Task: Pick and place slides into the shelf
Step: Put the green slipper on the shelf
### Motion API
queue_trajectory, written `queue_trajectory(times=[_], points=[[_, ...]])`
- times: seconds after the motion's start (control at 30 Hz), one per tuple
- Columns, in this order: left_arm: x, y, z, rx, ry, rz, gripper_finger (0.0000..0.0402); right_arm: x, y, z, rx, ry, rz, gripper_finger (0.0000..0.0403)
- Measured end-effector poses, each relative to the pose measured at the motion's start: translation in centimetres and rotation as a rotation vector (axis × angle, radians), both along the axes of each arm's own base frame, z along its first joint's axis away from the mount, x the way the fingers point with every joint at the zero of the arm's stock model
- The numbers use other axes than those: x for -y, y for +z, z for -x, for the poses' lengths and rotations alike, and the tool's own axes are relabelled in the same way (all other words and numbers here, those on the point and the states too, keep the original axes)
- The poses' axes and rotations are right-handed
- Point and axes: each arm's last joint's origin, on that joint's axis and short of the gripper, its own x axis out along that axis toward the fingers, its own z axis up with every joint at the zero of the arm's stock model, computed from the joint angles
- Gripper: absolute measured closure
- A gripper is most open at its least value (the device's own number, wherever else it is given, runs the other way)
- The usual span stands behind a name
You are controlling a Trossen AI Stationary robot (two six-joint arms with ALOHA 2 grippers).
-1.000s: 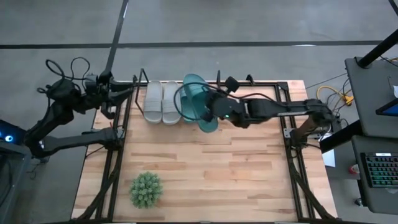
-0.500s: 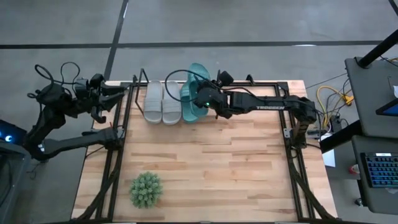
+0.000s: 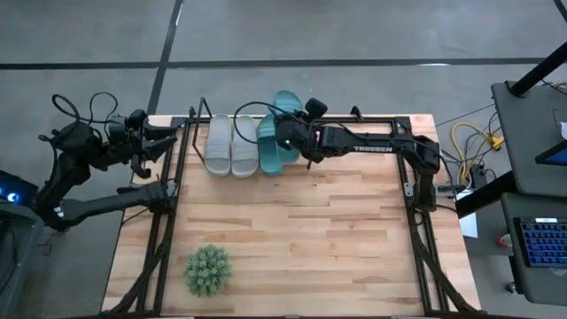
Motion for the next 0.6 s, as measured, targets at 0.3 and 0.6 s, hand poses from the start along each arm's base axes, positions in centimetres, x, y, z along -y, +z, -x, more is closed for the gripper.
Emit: queue_trajectory(times=[0.3,0.6], points=[[0.2,0.1,0.5,0.017,0.0,-0.008,0.0276,0.6,-2.3,-0.7,-0.142,0.017,0.005,0.0394],[0.3,0.1,0.7,0.024,0.003,-0.01,0.0276,1.3,-3.6,-0.4,-0.185,-0.014,-0.015,0.0394]])
